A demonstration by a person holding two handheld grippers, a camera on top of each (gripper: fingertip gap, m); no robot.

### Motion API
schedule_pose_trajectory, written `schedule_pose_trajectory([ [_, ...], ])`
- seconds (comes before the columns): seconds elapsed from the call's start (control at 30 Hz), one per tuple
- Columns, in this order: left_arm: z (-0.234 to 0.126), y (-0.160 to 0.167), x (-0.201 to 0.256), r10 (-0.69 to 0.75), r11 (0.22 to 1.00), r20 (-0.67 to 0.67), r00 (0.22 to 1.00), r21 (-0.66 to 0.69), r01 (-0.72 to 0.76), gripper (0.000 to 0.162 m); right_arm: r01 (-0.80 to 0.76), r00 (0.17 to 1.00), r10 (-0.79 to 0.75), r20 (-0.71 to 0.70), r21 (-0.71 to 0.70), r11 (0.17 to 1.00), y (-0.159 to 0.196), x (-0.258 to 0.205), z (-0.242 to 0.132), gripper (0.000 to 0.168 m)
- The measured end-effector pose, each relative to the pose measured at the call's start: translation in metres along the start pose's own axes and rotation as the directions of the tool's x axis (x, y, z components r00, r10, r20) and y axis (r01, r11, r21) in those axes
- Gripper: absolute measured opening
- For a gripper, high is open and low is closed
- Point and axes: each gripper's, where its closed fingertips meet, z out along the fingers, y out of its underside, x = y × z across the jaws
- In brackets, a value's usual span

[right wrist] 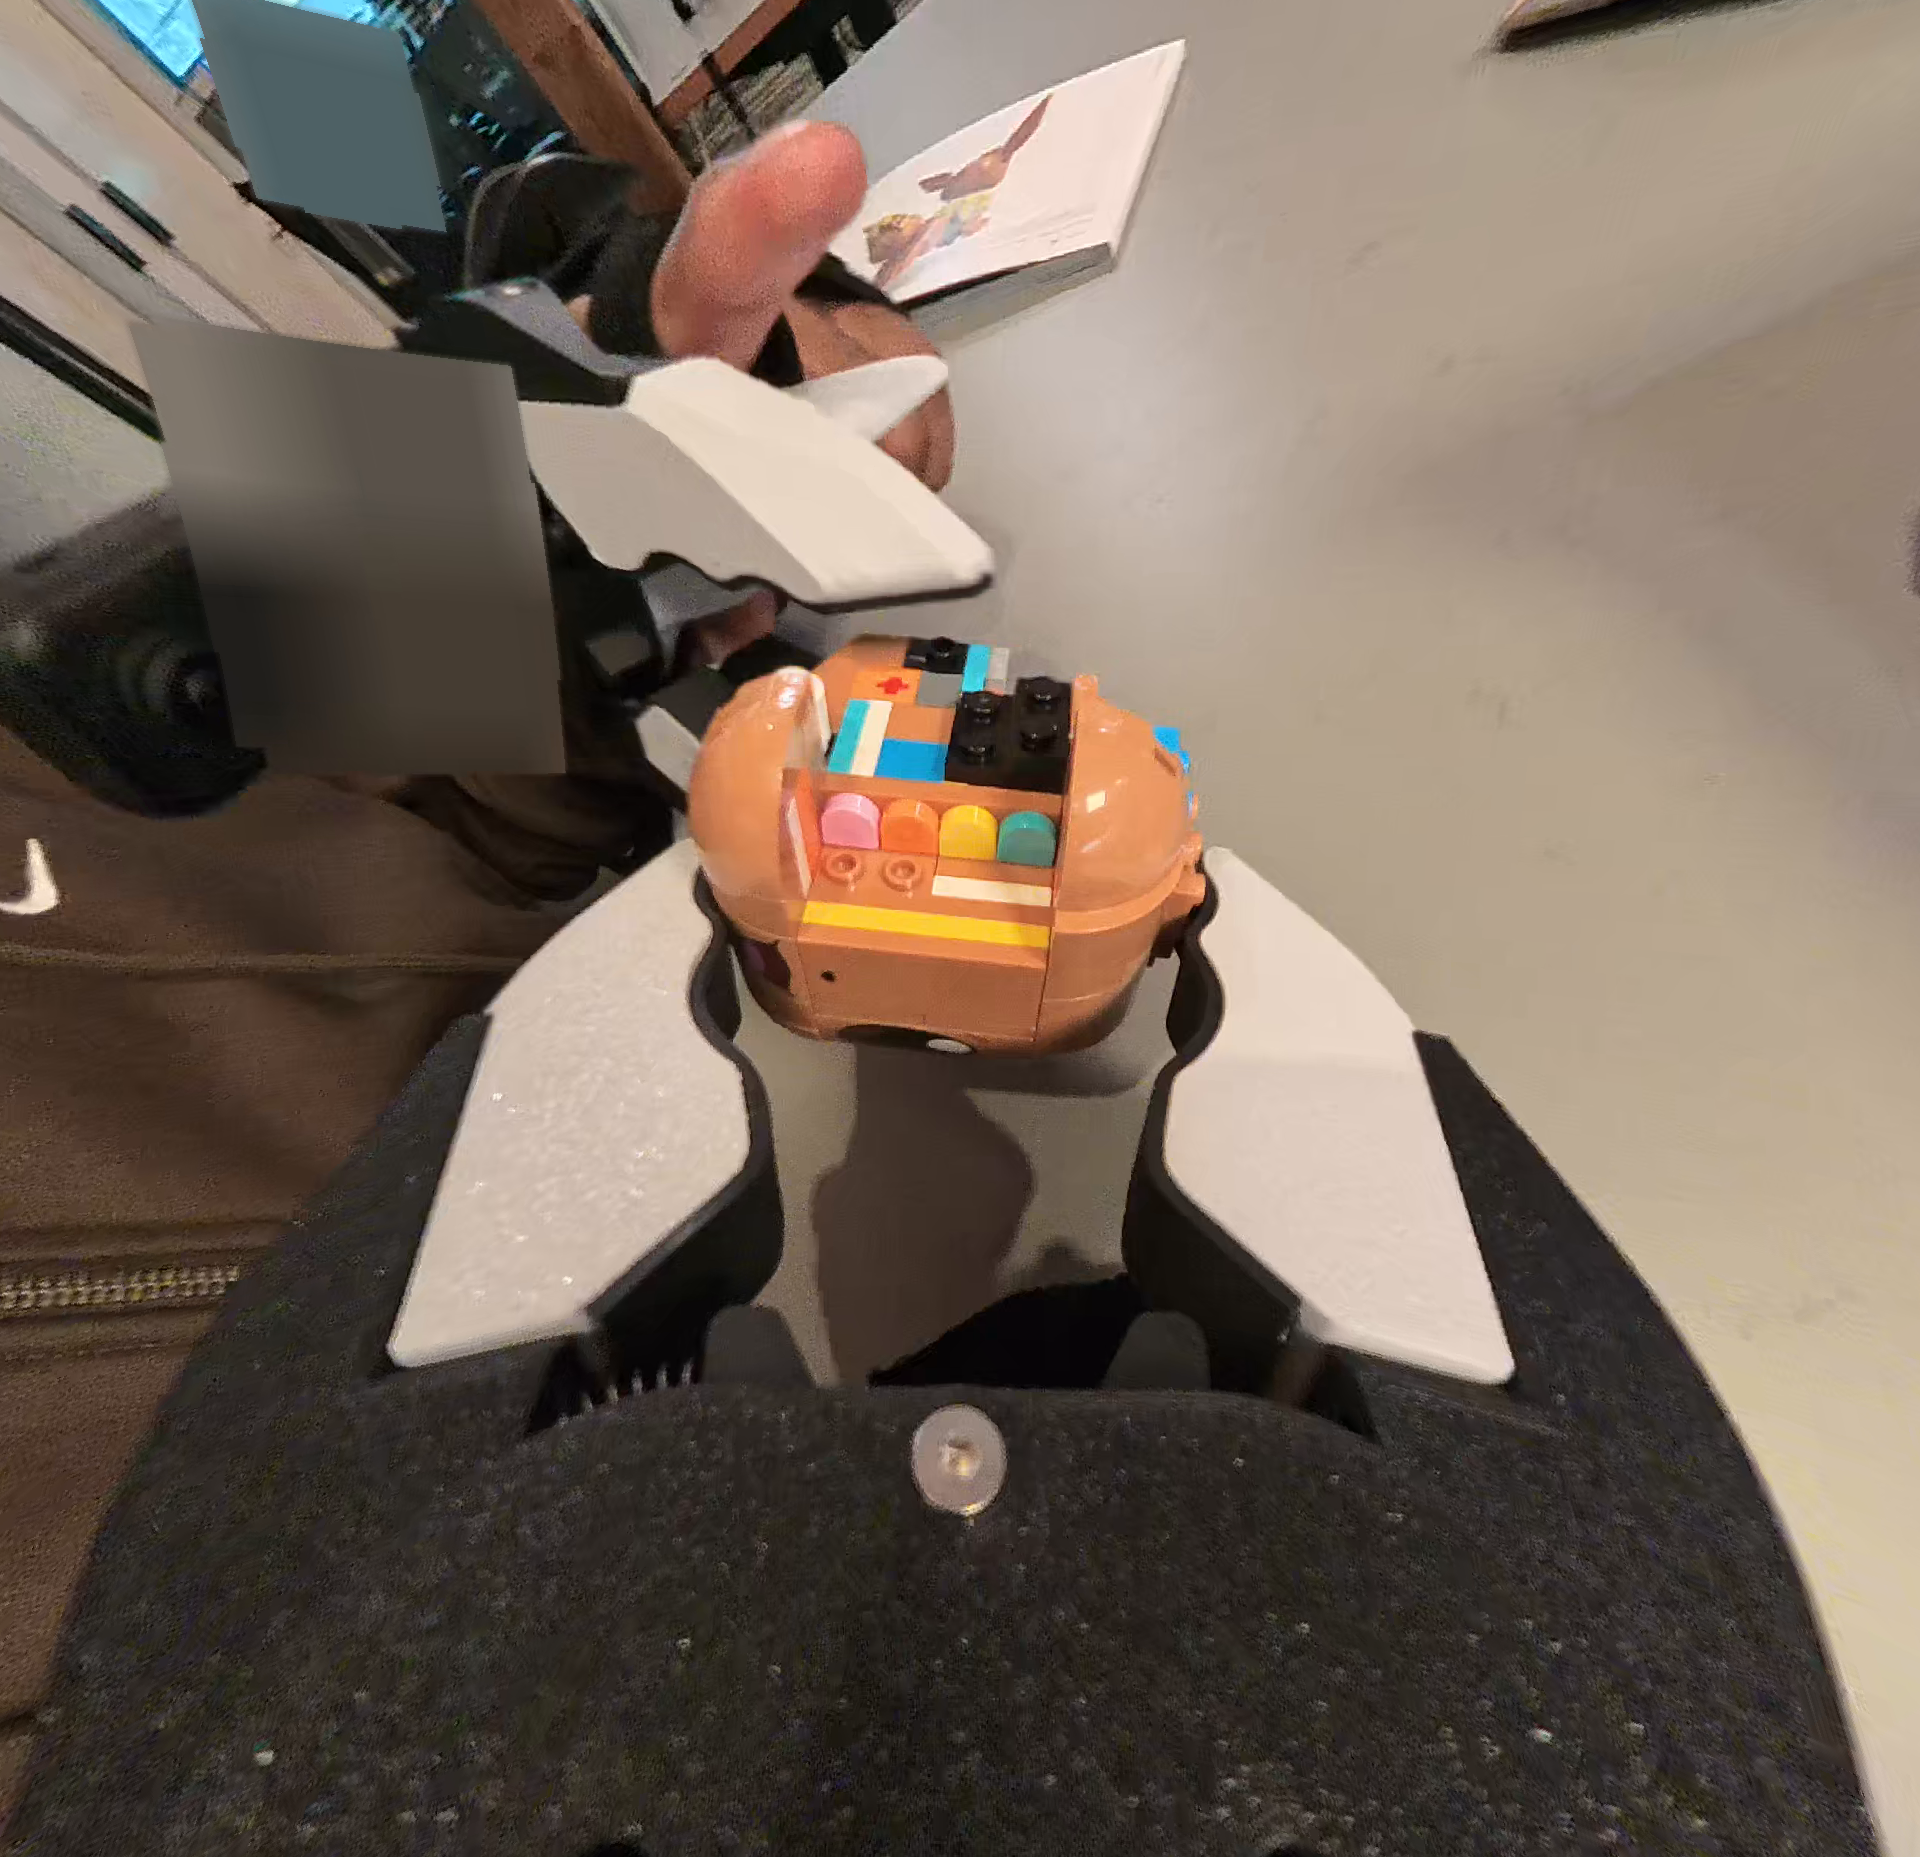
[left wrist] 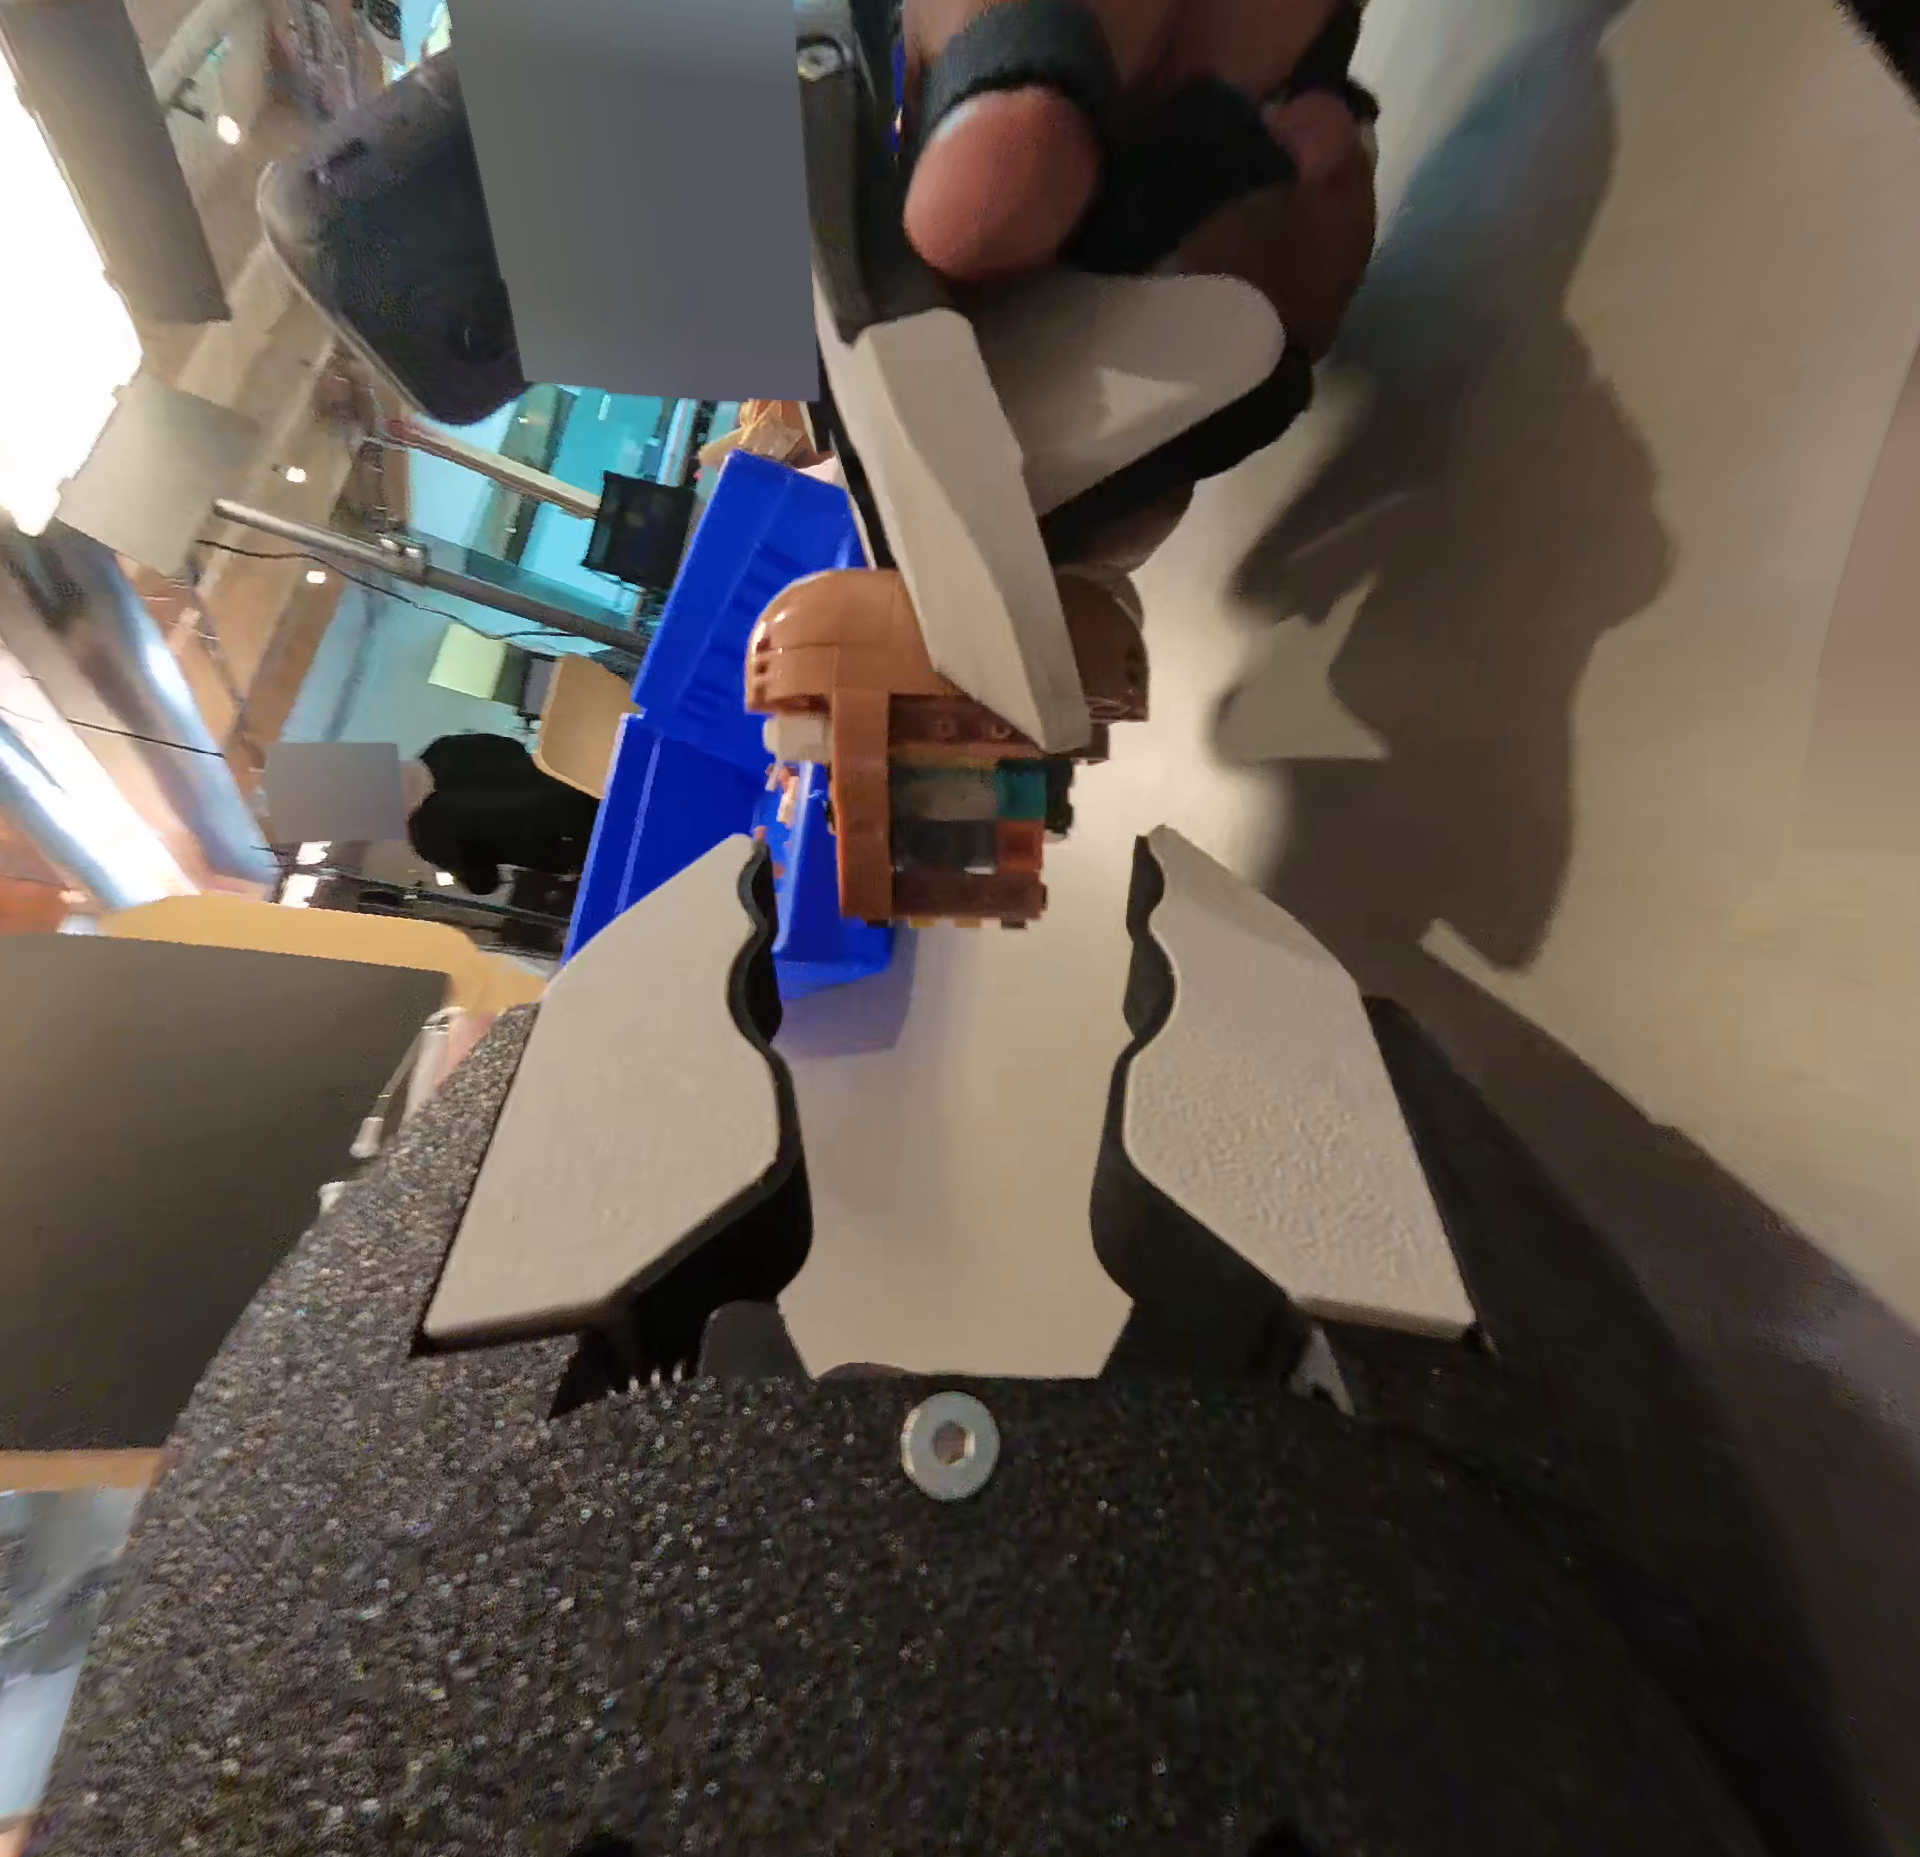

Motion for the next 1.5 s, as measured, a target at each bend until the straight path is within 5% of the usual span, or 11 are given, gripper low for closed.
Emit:
schedule_pose_trajectory([
  [0.2,0.008,-0.003,-0.002,0.003,1.000,0.073,0.997,-0.017,-0.001,0.049,0.017,1.000,-0.017,0.002,-0.012,1.000,-0.003,-0.005,0.007,0.082],
  [0.3,0.007,-0.001,-0.008,-0.164,0.986,0.090,0.982,-0.027,0.167,0.048,0.066,0.998,-0.066,-0.017,0.025,0.997,-0.011,-0.004,0.007,0.085],
  [0.43,0.001,0.012,-0.019,-0.415,0.907,0.105,0.904,-0.028,0.420,0.048,0.320,0.936,-0.300,-0.187,0.092,0.943,-0.024,0.000,-0.006,0.082],
  [0.6,-0.003,0.021,-0.027,-0.661,0.748,0.098,0.744,0.010,0.663,0.048,0.708,0.582,-0.598,-0.551,-0.017,0.706,-0.044,0.012,-0.033,0.073],
  [0.73,0.001,0.015,-0.018,-0.821,0.570,-0.007,0.571,0.027,0.821,0.048,0.843,0.237,-0.732,-0.638,-0.239,0.481,-0.049,0.008,-0.033,0.045],
  [0.8,0.002,0.014,-0.014,-0.844,0.535,-0.044,0.535,0.010,0.845,0.048,0.857,0.157,-0.763,-0.627,-0.297,0.420,-0.047,0.006,-0.029,0.036],
  [1.03,0.001,0.012,-0.011,-0.831,0.553,-0.068,0.552,0.007,0.833,0.048,0.853,0.242,-0.789,-0.564,-0.264,0.450,-0.041,0.003,-0.027,0.032],
  [1.3,0.002,0.010,-0.007,-0.818,0.573,-0.075,0.571,-0.009,0.820,0.049,0.857,0.123,-0.859,-0.497,-0.384,0.344,-0.037,0.000,-0.027,0.029],
  [1.5,0.001,0.014,-0.008,-0.826,0.561,-0.063,0.560,-0.011,0.828,0.048,0.859,0.117,-0.856,-0.504,-0.380,0.342,-0.037,-0.004,-0.031,0.017],
])
